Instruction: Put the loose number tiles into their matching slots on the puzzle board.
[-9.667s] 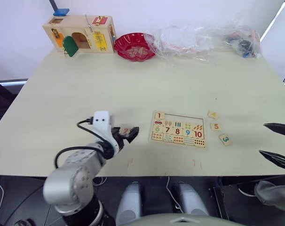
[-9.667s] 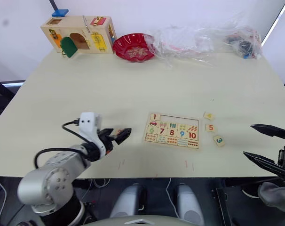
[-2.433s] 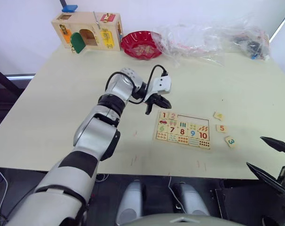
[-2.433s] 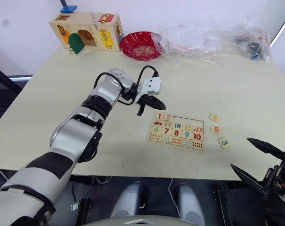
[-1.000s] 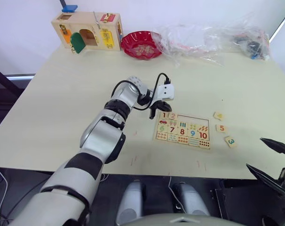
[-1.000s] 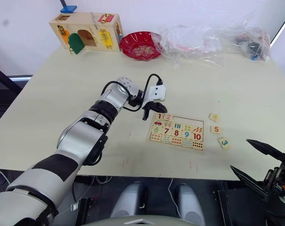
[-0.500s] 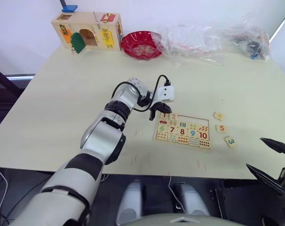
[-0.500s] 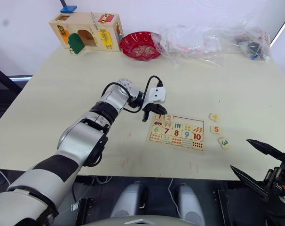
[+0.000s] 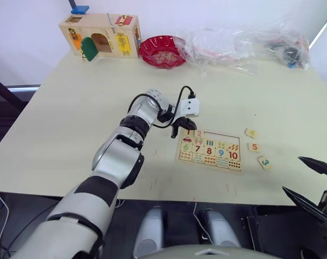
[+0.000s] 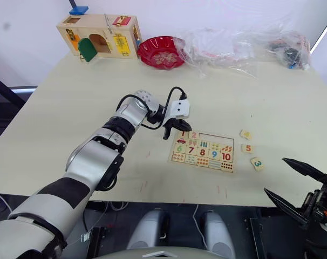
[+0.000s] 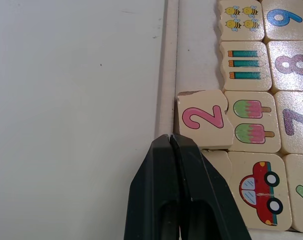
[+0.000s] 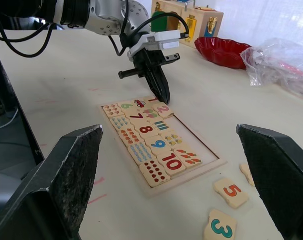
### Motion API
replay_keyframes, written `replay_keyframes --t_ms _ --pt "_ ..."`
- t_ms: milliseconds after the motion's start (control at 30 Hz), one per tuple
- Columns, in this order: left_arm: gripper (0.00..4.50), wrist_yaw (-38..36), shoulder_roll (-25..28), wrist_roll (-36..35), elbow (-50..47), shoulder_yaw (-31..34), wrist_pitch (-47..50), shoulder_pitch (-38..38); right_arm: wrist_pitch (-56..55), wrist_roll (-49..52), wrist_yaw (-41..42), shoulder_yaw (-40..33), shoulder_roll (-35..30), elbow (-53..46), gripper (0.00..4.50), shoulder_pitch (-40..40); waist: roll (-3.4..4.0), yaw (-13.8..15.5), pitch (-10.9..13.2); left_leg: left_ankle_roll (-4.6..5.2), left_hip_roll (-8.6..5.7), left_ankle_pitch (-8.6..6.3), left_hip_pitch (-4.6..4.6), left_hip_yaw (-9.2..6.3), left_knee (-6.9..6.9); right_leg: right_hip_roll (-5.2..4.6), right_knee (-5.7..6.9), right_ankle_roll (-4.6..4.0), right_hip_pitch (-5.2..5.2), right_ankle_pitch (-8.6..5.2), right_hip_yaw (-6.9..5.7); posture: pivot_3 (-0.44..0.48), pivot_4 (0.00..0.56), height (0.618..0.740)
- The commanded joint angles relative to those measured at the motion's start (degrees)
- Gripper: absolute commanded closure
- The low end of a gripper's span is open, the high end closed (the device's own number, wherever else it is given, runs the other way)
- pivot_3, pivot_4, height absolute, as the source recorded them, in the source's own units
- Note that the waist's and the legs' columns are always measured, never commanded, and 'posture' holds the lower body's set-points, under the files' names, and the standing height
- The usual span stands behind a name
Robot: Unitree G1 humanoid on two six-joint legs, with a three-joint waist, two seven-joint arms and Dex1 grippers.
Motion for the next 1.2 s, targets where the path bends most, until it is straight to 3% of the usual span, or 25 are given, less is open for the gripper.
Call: replay_keyframes --t_ms 33,1200 --pt "4.43 -0.2 -0.2 -0.6 -1.5 0.7 -0.6 0.0 -0.2 1.4 0.0 -0.8 -0.4 -1.4 0.00 0.4 0.00 0.0 0.0 0.00 0.00 0.00 0.00 0.00 0.00 0.00 0.00 0.00 0.00 0.00 0.00 0.000 0.150 0.740" --pt "4.43 2.4 -1.8 0.0 -1.4 0.2 -1.0 0.4 0.2 1.9 0.2 -0.9 -0.6 -1.7 0.00 0.8 0.00 0.0 0.0 0.00 0.00 0.00 0.00 0.00 0.00 0.00 0.00 0.00 0.00 0.00 0.00 0.000 0.150 0.740"
